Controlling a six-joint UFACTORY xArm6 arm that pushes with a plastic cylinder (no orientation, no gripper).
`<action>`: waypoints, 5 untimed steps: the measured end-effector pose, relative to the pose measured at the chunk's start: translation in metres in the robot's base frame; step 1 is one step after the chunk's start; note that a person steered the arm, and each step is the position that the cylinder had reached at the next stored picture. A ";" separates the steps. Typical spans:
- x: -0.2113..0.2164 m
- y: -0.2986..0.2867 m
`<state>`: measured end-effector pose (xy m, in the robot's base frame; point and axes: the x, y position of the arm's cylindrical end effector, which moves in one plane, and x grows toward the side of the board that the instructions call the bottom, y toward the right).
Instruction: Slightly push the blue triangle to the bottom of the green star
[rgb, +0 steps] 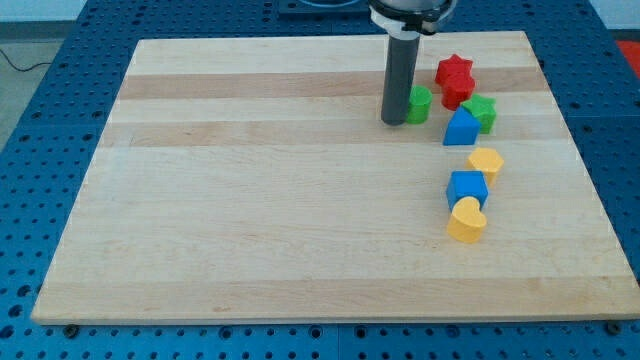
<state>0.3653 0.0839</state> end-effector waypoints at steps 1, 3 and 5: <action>0.009 0.013; 0.040 0.034; 0.063 0.070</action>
<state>0.4282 0.1542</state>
